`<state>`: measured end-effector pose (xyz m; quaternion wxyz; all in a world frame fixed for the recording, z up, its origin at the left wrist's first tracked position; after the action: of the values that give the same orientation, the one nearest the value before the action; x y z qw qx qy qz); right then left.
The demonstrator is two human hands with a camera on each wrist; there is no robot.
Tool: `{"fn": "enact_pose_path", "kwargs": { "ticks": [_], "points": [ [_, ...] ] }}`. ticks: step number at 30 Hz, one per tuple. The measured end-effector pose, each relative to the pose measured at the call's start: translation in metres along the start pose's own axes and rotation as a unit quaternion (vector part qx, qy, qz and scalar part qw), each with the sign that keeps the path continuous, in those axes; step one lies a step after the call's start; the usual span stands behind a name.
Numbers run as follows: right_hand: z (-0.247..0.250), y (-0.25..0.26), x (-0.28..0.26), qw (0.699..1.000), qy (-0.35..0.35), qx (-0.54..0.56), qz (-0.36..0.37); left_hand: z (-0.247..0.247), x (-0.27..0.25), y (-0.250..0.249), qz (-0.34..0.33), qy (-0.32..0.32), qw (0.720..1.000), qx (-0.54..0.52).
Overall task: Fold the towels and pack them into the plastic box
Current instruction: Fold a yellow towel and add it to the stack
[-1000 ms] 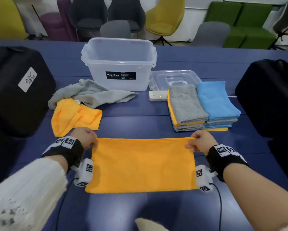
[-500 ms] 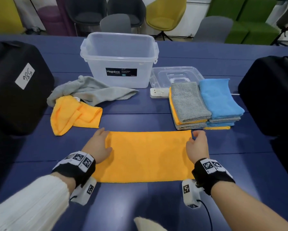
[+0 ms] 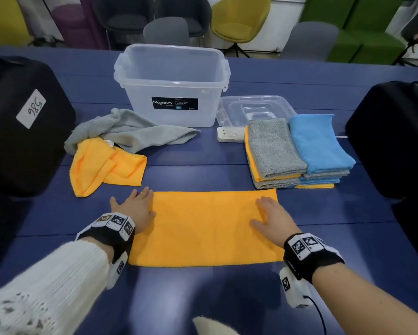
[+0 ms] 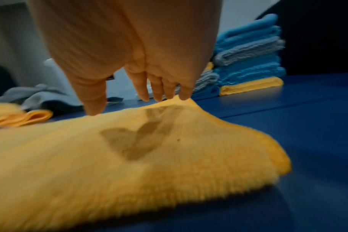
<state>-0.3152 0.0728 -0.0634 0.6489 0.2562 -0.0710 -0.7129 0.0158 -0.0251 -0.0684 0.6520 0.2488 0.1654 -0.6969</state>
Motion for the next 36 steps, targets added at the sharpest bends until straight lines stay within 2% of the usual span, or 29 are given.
{"fn": "enact_pose_path", "kwargs": {
  "ticks": [3, 4, 6, 7, 9, 12, 15, 19, 22, 26, 29, 31, 34, 36],
  "points": [
    [-0.015, 0.015, -0.002, 0.993, 0.07, -0.086, 0.041, 0.007, -0.009, -0.01, 0.014, -0.03, 0.999, 0.009],
    [-0.02, 0.021, -0.002, 0.99, 0.08, -0.104, 0.054, 0.008, -0.015, -0.019, -0.014, -0.045, 0.999, 0.001],
    [-0.029, 0.037, 0.001, 0.983, 0.1, -0.128, 0.081, 0.006, -0.033, -0.044, -0.121, -0.052, 0.991, -0.009],
    [-0.034, 0.044, 0.003, 0.979, 0.114, -0.138, 0.095, 0.002, -0.04, -0.058, -0.17, -0.039, 0.985, -0.009],
    [-0.043, 0.056, 0.009, 0.969, 0.145, -0.158, 0.122, -0.01, -0.048, -0.082, -0.214, -0.004, 0.977, 0.005],
    [-0.055, 0.064, 0.016, 0.957, 0.179, -0.179, 0.14, -0.029, -0.043, -0.1, -0.203, 0.028, 0.979, 0.011],
    [-0.062, 0.059, 0.017, 0.958, 0.178, -0.179, 0.132, -0.036, -0.037, -0.097, -0.184, 0.031, 0.982, 0.011],
    [-0.051, 0.032, 0.009, 0.954, 0.189, -0.193, 0.127, -0.034, -0.028, -0.064, -0.154, 0.043, 0.987, 0.011],
    [-0.034, -0.003, -0.005, 0.959, 0.194, -0.181, 0.095, -0.03, -0.024, -0.033, -0.141, 0.052, 0.989, 0.006],
    [-0.015, -0.047, -0.023, 0.971, 0.172, -0.163, 0.012, -0.027, -0.022, -0.007, -0.143, 0.051, 0.988, 0.031],
    [-0.007, -0.065, -0.033, 0.97, 0.174, -0.171, -0.026, -0.025, -0.025, 0.0, -0.147, 0.041, 0.986, 0.067],
    [-0.002, -0.073, -0.039, 0.979, 0.157, -0.123, -0.045, -0.019, -0.029, -0.001, -0.148, 0.04, 0.984, 0.096],
    [0.003, -0.07, -0.039, 0.993, 0.033, -0.019, -0.112, -0.006, -0.037, -0.016, -0.153, 0.03, 0.985, 0.075],
    [-0.003, -0.059, -0.031, 0.984, -0.079, -0.008, -0.157, 0.001, -0.037, -0.034, -0.178, -0.037, 0.983, 0.011]
  ]
}}
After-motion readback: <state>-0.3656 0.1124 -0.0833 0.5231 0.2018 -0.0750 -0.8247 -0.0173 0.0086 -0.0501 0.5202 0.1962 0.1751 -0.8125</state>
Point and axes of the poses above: each hand's wrist, its own x-axis towards the middle knuckle, its own z-axis out of the back of the hand, y = z × x, the point moved 1 cm from there along x, towards the middle knuckle, and after that the axes turned 6 degrees about z, right-handed, at the moved point
